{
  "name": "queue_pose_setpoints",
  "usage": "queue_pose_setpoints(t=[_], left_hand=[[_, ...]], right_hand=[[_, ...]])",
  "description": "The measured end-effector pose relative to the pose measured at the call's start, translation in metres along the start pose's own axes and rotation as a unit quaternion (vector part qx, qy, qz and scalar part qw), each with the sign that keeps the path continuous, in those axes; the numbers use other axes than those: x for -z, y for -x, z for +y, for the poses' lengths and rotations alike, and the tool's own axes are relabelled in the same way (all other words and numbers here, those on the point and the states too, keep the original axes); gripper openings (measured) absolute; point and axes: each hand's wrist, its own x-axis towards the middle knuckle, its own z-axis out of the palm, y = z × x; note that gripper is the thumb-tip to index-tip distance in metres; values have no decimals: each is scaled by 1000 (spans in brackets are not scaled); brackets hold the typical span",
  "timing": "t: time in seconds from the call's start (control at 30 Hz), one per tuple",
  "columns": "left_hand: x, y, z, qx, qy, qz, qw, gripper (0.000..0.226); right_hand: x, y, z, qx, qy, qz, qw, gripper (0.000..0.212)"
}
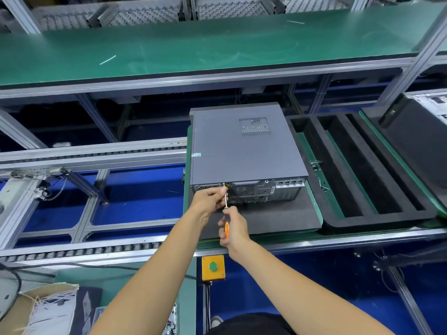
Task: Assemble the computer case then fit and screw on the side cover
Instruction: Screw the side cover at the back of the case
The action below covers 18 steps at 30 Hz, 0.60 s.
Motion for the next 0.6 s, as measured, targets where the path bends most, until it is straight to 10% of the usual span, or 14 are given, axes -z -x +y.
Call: queue_pose_setpoints(t=[0.4, 0.6], left_hand=[[0, 5, -2, 6, -17, -30, 999, 15], [-3, 5, 4, 9, -7, -26, 1000, 13]], right_hand=[[2, -1, 1, 11, 57, 32, 998, 38], [4, 2, 7, 70, 69, 39, 994, 11]])
